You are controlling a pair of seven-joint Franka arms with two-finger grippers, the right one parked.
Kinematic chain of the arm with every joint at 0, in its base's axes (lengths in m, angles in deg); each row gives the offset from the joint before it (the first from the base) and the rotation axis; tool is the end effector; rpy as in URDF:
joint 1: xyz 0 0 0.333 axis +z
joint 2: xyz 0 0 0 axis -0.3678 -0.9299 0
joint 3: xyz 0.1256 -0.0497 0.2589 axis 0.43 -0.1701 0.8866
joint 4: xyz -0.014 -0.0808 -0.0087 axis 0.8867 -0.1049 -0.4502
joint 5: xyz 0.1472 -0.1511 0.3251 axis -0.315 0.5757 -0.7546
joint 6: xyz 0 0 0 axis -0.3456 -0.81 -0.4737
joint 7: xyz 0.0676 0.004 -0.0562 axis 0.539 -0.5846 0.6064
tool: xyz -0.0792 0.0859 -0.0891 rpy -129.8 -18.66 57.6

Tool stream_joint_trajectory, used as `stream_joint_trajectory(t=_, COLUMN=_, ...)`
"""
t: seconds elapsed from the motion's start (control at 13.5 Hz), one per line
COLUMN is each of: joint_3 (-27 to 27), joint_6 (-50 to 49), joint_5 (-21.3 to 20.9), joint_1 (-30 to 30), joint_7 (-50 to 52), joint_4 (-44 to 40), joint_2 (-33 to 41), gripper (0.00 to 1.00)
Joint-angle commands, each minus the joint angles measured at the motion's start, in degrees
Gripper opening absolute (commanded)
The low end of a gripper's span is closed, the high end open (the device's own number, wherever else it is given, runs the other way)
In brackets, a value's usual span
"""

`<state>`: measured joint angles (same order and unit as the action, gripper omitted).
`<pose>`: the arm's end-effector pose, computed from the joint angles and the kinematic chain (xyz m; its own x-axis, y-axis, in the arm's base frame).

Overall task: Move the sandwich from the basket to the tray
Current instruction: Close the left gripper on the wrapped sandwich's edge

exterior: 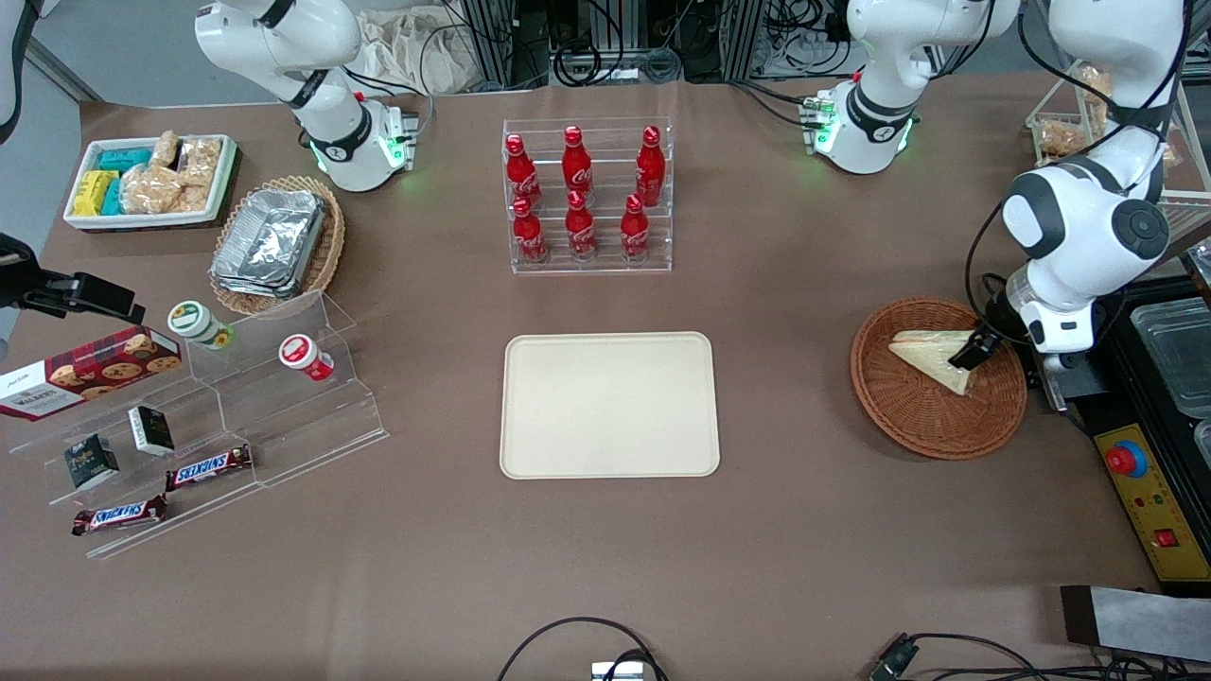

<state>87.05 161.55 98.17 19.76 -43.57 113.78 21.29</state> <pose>0.4804 0.0719 0.2035 0.6549 0.7551 -0.0295 0.7552 -0.6527 0.0597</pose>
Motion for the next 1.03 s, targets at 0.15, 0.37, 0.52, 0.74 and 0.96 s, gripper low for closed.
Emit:
stream_joint_trajectory(t=0.15, joint_3=-0.1, joint_6=1.9, joint_5=0.6, joint_1=-0.2, joint_7=0.5, joint_4=0.4, joint_2=-1.0, gripper=0.45)
stream_joint_trajectory(t=0.37, joint_3=-0.2, joint_6=1.6, joint_5=0.7, joint_1=-0.6, joint_7=0.5, joint_4=0.4, joint_2=-0.9, gripper=0.14)
stream_joint_trajectory(t=0.52, joint_3=-0.5, joint_6=1.0, joint_5=0.6, joint_1=-0.8, joint_7=0.7, joint_4=-0.1, joint_2=0.0, gripper=0.14)
stream_joint_trajectory(t=0.74, joint_3=-0.8, joint_6=-2.8, joint_5=-0.9, joint_1=-0.9, joint_7=-0.2, joint_4=-1.1, joint_2=2.5, gripper=0.13)
stream_joint_trajectory(t=0.96, joint_3=-2.4, joint_6=-8.4, joint_5=-5.0, joint_1=-0.9, joint_7=-1.2, joint_4=-3.9, joint_2=4.7, gripper=0.12)
